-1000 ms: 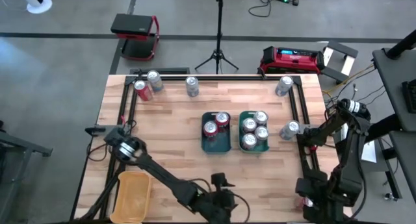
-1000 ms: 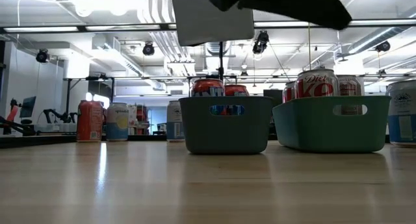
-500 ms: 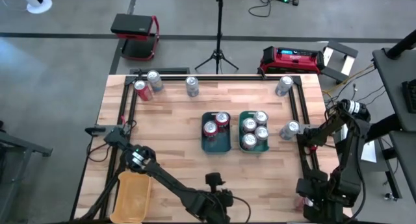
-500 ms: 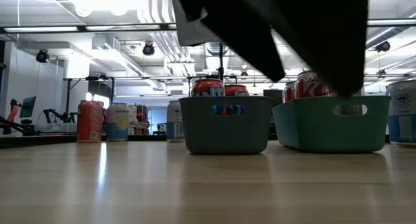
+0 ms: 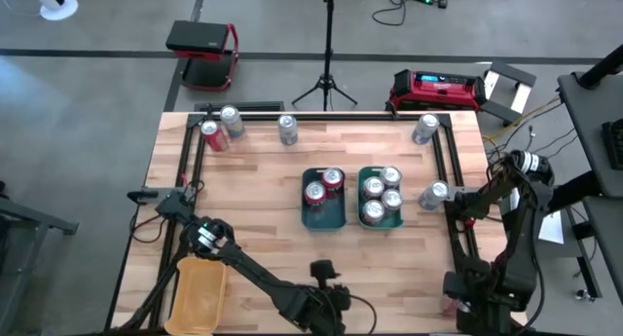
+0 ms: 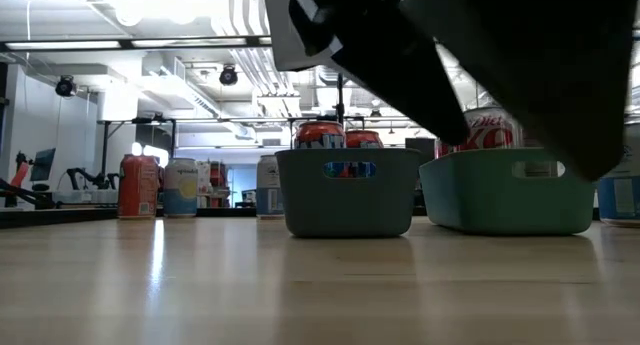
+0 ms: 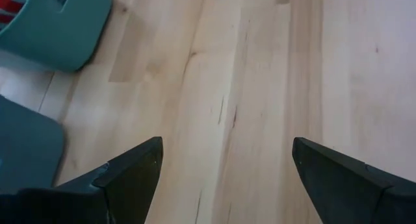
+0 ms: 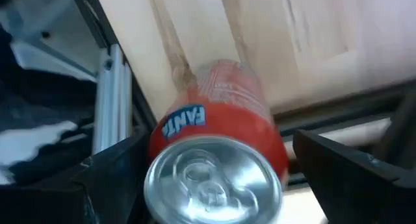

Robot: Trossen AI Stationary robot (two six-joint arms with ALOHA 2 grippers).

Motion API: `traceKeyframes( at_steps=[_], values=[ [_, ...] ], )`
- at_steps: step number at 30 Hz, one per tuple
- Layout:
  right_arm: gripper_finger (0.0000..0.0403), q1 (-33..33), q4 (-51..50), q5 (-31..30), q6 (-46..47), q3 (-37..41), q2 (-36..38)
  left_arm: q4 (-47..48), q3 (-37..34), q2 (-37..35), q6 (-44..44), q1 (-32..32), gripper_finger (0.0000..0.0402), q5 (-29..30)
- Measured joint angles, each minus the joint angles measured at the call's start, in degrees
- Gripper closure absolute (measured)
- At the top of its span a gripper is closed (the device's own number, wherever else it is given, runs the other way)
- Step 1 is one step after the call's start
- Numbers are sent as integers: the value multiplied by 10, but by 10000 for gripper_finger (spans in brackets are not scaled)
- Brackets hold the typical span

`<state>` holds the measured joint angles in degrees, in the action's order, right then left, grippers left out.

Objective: Sort soda cans
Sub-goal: Put the bottom orange soda can into the dark green bin

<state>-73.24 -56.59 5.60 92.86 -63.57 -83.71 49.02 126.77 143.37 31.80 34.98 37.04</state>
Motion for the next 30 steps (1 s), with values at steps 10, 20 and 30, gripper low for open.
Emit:
traceKeyframes(
  at_steps=[10, 20, 30],
  values=[
    [30, 1, 21, 54, -135, -14, -87, -10, 1, 0, -13, 0, 75, 17],
    [113, 2, -12, 90, -184, -35, -103, 20, 3, -5, -10, 0, 75, 30],
    [106, 66, -23, 67, -208, -36, -65, 219, 4, -28, 97, 2, 77, 52]
  ],
)
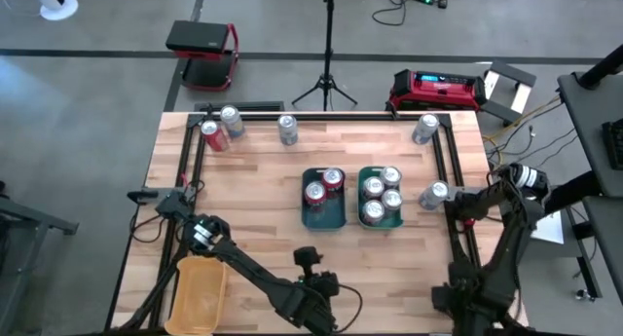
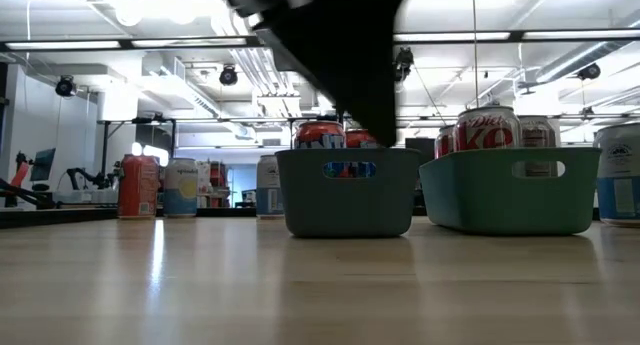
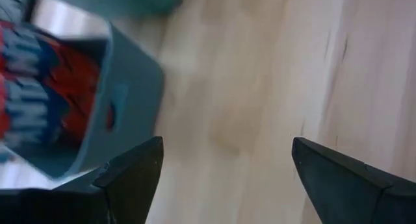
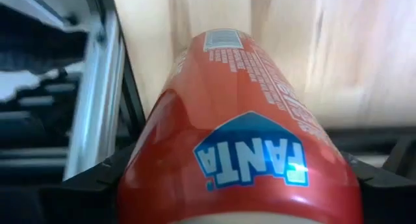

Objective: Sort soda cans
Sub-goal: Put the bottom orange soda can into the dark green bin

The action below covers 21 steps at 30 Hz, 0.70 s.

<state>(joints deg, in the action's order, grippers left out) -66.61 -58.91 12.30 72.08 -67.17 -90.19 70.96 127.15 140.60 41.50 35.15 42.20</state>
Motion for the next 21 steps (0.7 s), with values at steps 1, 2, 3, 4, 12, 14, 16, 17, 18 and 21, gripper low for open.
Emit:
traceKeyframes(
  at_steps=[1, 2, 3, 4, 12, 14, 16, 17, 18, 21],
  values=[
    [102, 13, -5, -4, -11, -1, 2, 8, -4, -1, 1, 0, 78, -15],
    [100, 26, -12, -8, -24, -2, 2, 11, -11, -1, 1, 0, 78, -27],
    [100, 39, -19, -9, -42, -3, 2, 10, -17, -1, 1, 0, 79, -38],
    [101, 51, -21, -8, -62, -6, 2, 11, -24, -1, 2, 0, 79, -44],
    [109, 138, -37, -64, -196, -61, 1, 10, -150, -64, 50, 1, 80, -76],
    [108, 155, -38, -88, -222, -75, 1, -7, -204, -108, 66, 1, 80, -80],
    [108, 172, -44, -110, -250, -88, 1, -45, -270, -165, 78, 1, 80, -89],
    [108, 180, -42, -123, -260, -93, 1, -74, -305, -194, 82, 2, 80, -92],
    [109, 188, -40, -135, -270, -98, 1, -112, -343, -225, 85, 2, 80, -94],
    [108, 217, -40, -155, -299, -103, 1, -265, -460, -313, 74, 5, 80, -103]
  ],
)
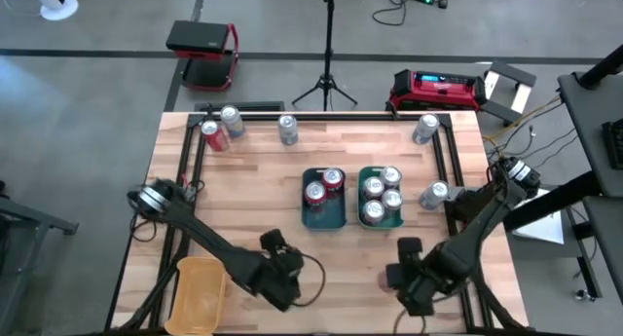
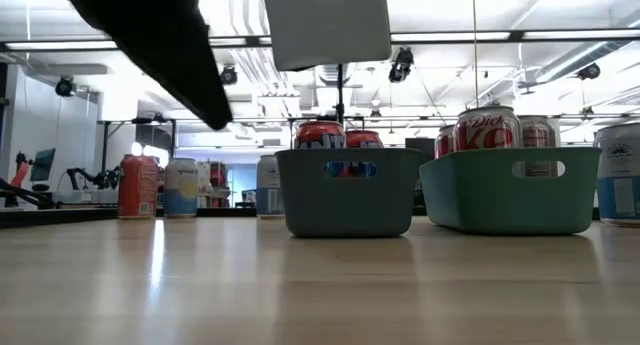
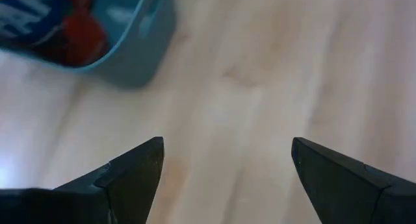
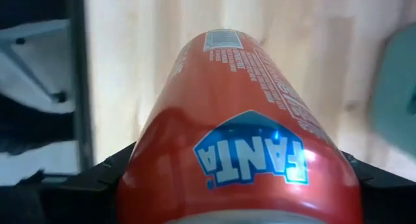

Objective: Sort soda cans
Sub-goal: Put the bottom orange soda can into the dark green bin

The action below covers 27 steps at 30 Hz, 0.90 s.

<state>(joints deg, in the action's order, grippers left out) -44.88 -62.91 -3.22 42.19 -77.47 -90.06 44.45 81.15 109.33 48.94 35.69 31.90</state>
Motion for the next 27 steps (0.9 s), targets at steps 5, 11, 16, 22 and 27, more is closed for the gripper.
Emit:
traceKeyframes(
  at_steps=[5, 11, 16, 22, 27],
  values=[
    [108, 52, 2, -4, -51, 0, -1, -259, -168, -113, -51, 8, 80, -14],
    [107, 121, 28, 8, -128, 0, -33, -388, -278, -186, -93, 7, 80, -10],
    [108, 169, 58, 55, -186, -10, -75, -391, -311, -212, -113, 3, 80, 17],
    [108, 203, 28, 57, -268, -93, -154, -389, -314, -221, -153, -12, 80, 39],
    [106, 212, -35, 54, -331, -186, -231, -379, -297, -215, -165, -18, 80, 32]
  ],
)
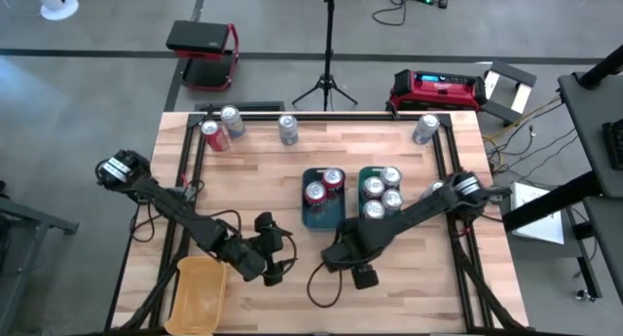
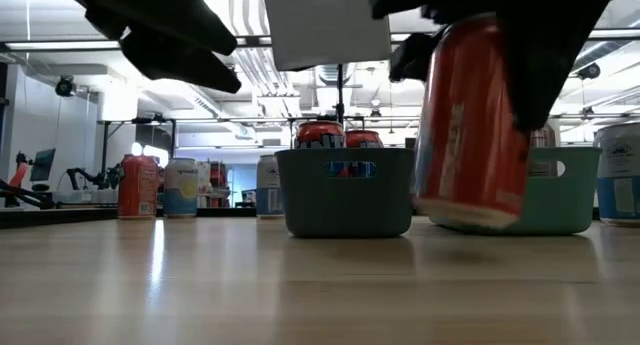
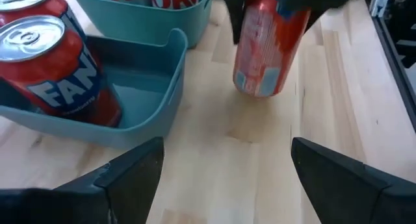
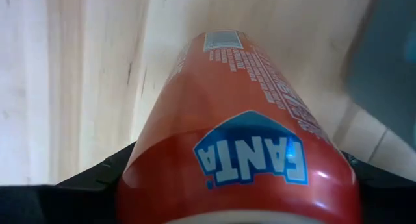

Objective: Sort soda cans
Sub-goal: Put the bottom orange soda can into the dark green bin

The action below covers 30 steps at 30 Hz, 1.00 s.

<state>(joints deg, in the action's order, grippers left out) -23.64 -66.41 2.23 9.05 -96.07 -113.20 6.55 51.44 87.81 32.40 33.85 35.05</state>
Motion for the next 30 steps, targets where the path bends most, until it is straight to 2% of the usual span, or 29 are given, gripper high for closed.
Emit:
traceKeyframes(
  at_steps=[9, 13, 21, 27, 30],
  values=[
    [103, 1, -75, -21, -83, -119, -100, 61, 34, 2, 29, 3, 80, -2],
    [102, 1, -84, -23, -110, -160, -121, 82, 40, 2, 44, 6, 80, -26],
    [76, 1, -74, -23, -160, -175, -126, 83, 40, 2, 56, 12, 80, -29],
    [57, 2, -65, -23, -154, -177, -125, 80, 40, 2, 57, 21, 79, 56],
    [54, 2, -65, -23, -153, -182, -125, 80, 40, 2, 58, 21, 79, 78]
  ],
)
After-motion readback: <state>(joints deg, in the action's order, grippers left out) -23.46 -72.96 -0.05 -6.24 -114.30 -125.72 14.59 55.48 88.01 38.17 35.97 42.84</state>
